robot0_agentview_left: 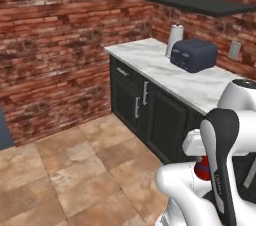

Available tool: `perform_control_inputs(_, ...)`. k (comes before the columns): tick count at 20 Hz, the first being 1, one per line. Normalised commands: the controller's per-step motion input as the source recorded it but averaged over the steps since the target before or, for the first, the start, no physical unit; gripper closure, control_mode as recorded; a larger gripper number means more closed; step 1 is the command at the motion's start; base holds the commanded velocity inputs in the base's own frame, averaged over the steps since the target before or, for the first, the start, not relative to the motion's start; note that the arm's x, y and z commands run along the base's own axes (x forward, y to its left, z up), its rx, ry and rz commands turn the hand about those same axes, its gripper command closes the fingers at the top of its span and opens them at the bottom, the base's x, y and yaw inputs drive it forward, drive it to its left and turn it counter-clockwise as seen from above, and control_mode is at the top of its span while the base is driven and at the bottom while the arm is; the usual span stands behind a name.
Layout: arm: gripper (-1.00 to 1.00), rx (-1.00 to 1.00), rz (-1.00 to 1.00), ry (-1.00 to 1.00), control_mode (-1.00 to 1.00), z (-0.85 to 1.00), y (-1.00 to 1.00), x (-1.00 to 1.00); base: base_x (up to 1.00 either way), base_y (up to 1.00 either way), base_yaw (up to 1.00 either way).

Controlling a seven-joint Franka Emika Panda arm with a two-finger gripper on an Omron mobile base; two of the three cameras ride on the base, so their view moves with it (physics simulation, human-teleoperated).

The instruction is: Four empty soda cans are scattered around the kitchen. Gather all the cans and cluster them next to the stove for recycling.

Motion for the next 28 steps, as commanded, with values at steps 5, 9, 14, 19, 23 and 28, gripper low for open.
perform_control_inputs(5,1.0,0.0,0.0,0.0,1.0,0.0,0.0,0.0,0.2,0.21,0.45)
perform_control_inputs(9,1.0,0.0,0.0,0.0,1.0,0.0,0.0,0.0,0.18,0.11,0.48)
perform_control_inputs(14,1.0,0.0,0.0,0.0,1.0,0.0,0.0,0.0,0.28,0.31,0.4)
perform_control_inputs(19,1.0,0.0,0.0,0.0,1.0,0.0,0.0,0.0,0.09,0.09,0.34)
perform_control_inputs(23,1.0,0.0,0.0,0.0,1.0,0.0,0.0,0.0,0.0,0.24,0.33)
perform_control_inputs(28,1.0,0.0,0.0,0.0,1.0,0.0,0.0,0.0,0.1,0.26,0.33)
